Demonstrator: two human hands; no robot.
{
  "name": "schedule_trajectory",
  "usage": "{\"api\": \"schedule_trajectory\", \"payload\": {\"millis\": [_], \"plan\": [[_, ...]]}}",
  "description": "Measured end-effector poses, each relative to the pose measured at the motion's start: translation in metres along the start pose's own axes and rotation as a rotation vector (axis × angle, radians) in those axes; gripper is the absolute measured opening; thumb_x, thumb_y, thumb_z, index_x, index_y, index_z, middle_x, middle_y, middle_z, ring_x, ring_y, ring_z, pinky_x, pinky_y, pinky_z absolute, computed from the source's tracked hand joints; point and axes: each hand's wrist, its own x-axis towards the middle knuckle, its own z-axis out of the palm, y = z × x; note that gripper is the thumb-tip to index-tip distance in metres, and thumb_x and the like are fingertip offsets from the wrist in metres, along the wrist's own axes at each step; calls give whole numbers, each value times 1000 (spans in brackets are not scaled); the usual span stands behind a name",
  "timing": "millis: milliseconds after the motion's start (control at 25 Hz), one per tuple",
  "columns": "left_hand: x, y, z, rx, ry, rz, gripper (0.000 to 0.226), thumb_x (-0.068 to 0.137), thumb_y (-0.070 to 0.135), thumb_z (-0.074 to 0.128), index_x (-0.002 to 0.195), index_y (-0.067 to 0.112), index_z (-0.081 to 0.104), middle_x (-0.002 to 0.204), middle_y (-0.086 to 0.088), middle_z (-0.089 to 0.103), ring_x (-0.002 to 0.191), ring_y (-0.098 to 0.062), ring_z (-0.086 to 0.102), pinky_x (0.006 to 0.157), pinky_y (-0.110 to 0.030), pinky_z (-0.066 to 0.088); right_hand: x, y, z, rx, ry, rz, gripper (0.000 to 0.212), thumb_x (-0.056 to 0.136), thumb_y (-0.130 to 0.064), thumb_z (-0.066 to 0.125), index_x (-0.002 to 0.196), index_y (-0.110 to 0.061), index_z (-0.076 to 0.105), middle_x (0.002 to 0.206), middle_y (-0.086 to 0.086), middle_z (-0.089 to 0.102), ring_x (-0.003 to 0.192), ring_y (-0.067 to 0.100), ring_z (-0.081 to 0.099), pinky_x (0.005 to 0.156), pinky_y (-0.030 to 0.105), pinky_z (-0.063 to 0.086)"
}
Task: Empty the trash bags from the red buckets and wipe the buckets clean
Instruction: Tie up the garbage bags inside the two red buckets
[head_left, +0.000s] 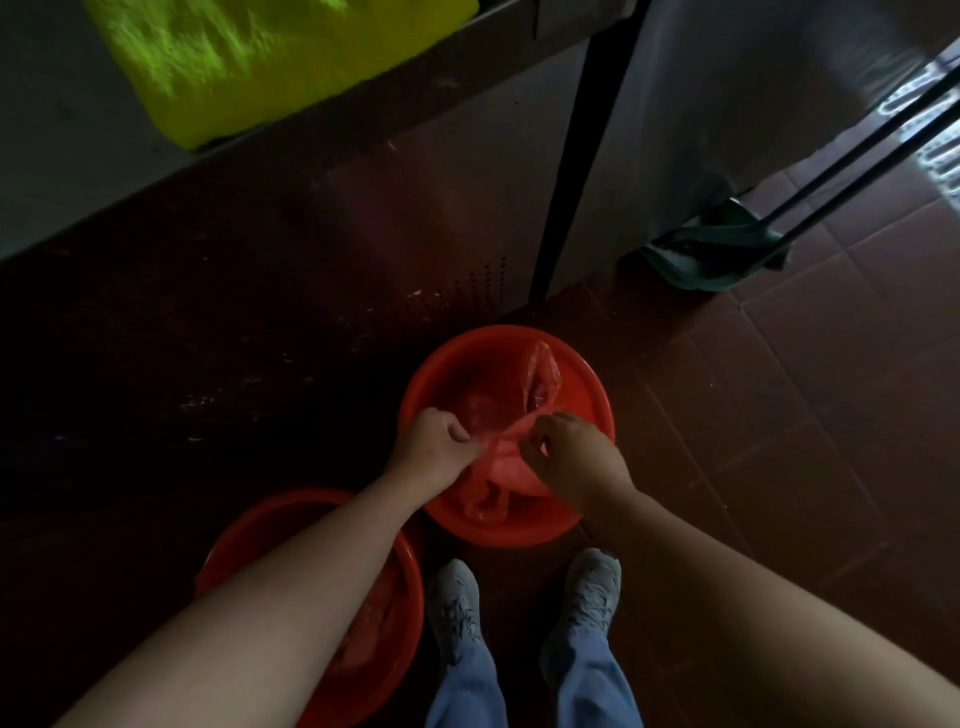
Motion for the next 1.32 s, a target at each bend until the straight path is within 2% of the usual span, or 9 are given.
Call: {"api": "schedule_trajectory", "payload": {"millis": [120, 280, 400, 680, 800, 920, 1080, 1200, 1320], "plan": [[7, -3, -5, 109, 137, -25, 22, 82, 24, 74, 65, 21, 62, 69, 4, 65, 69, -14, 65, 62, -26, 52, -4, 13, 4, 45, 88, 135, 12, 97, -35, 59, 94, -24, 64, 93, -12, 56, 72, 4, 53, 53, 22, 39], [21, -17, -17, 53, 240, -214, 29, 87, 24, 69, 61, 14, 61, 62, -1, 62, 58, -17, 61, 60, -28, 52, -6, 35, -2, 465, 253, 549, 22, 97, -32, 58, 80, -20, 63, 76, 3, 67, 64, 21, 66, 60, 43, 58], [25, -23, -22, 73, 240, -238, 25, 85, 28, 69, 67, 13, 62, 68, -3, 65, 64, -22, 65, 66, -34, 58, -9, 51, -7, 557, 378, 732, 28, 98, -25, 57, 72, -13, 56, 71, 5, 61, 63, 20, 59, 56, 36, 49], [28, -22, -20, 126, 177, -98, 7, 89, 28, 64, 82, 28, 62, 81, 5, 65, 69, -15, 65, 60, -32, 57, -5, 73, -14, 100, 151, 540, 15, 100, -31, 59, 97, -24, 46, 101, -2, 52, 79, 15, 55, 60, 31, 42], [29, -20, -14, 128, 117, -35, 19, 94, 18, 57, 80, 26, 67, 72, 4, 65, 60, -14, 63, 53, -29, 53, 2, 75, -11, -45, 33, 277, 8, 101, -20, 54, 100, -26, 60, 101, -4, 54, 82, 14, 57, 60, 25, 41], [34, -15, -13, 4, 0, -36, 24, 93, 7, 54, 80, 19, 69, 75, 5, 66, 69, -16, 63, 60, -25, 49, 14, 64, -14, 190, -100, 316, 24, 97, -6, 59, 83, -25, 63, 91, 0, 66, 71, 9, 59, 58, 21, 49], [33, -6, -9, -225, -158, -32, 16, 93, 6, 56, 82, 11, 66, 82, 3, 71, 82, -15, 66, 85, -39, 55, 17, 38, -15, 613, -232, 471, 14, 97, -10, 57, 89, -14, 67, 83, 1, 65, 72, 15, 60, 59, 22, 46], [37, -4, -10, -253, -183, -29, 12, 85, 20, 61, 73, 17, 59, 73, 1, 67, 71, -17, 60, 77, -42, 54, 17, 25, -12, 686, -265, 489, 20, 99, -27, 57, 95, -11, 69, 86, 8, 70, 80, 24, 68, 72, 31, 55], [39, -6, -10, -58, -132, -6, 20, 85, 24, 67, 72, 18, 53, 67, 1, 61, 59, -14, 57, 59, -28, 47, 17, 26, -5, 559, -198, 535, 24, 100, -37, 59, 100, -17, 72, 91, 8, 74, 83, 23, 73, 77, 36, 61]]}}
